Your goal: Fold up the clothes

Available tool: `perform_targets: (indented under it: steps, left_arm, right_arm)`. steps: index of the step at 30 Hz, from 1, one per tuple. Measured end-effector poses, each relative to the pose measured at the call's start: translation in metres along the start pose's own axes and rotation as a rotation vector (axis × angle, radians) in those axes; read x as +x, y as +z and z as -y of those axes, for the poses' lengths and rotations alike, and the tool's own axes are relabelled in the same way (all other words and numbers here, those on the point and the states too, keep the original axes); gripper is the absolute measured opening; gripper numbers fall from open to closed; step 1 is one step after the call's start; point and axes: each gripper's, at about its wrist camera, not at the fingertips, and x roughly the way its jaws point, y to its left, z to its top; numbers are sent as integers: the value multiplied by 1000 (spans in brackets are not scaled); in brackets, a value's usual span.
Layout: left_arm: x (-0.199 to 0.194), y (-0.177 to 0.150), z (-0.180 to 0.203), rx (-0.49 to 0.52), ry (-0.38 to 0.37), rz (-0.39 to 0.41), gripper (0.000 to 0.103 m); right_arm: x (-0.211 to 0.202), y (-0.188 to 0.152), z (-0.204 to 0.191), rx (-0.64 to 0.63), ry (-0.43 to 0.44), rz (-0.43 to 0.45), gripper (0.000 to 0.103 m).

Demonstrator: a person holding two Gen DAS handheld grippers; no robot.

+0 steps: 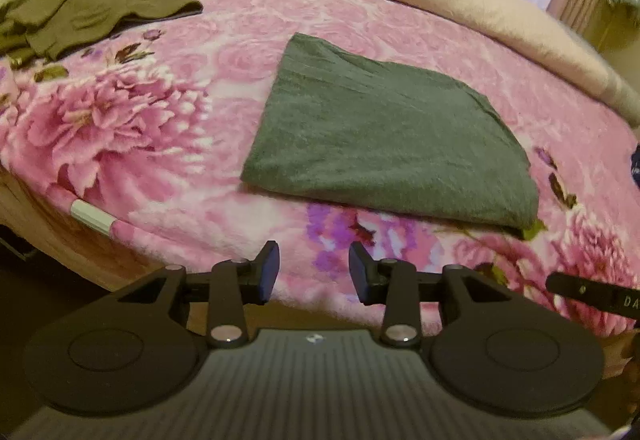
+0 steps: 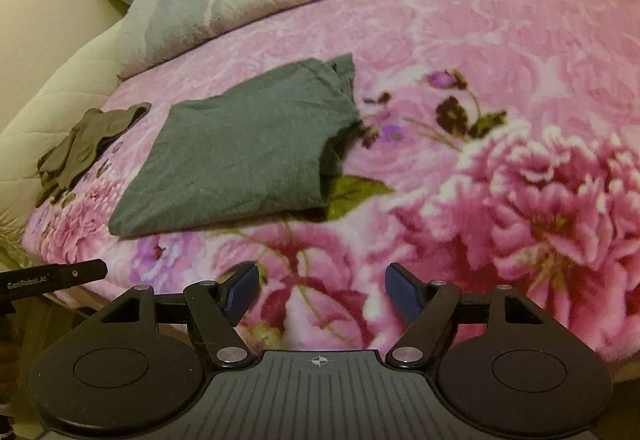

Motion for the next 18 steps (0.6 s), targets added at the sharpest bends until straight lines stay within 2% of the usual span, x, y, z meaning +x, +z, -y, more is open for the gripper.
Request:
perform_targets:
  steps: [4, 9, 13, 18]
  left_arm:
    - [7, 20, -27, -37, -61, 44, 34]
    - [37, 68, -67, -122, -134, 79, 46]
    - [83, 104, -98, -236, -204, 12, 48]
    - [130, 129, -119, -339, -342, -75, 54]
  right_arm:
    - [4, 8, 13, 41, 22, -5, 73]
    - [14, 49, 35, 103, 104, 42, 73]
    - [42, 89, 58, 170, 180, 65, 73]
    - [93, 130, 92, 292, 296, 4, 73]
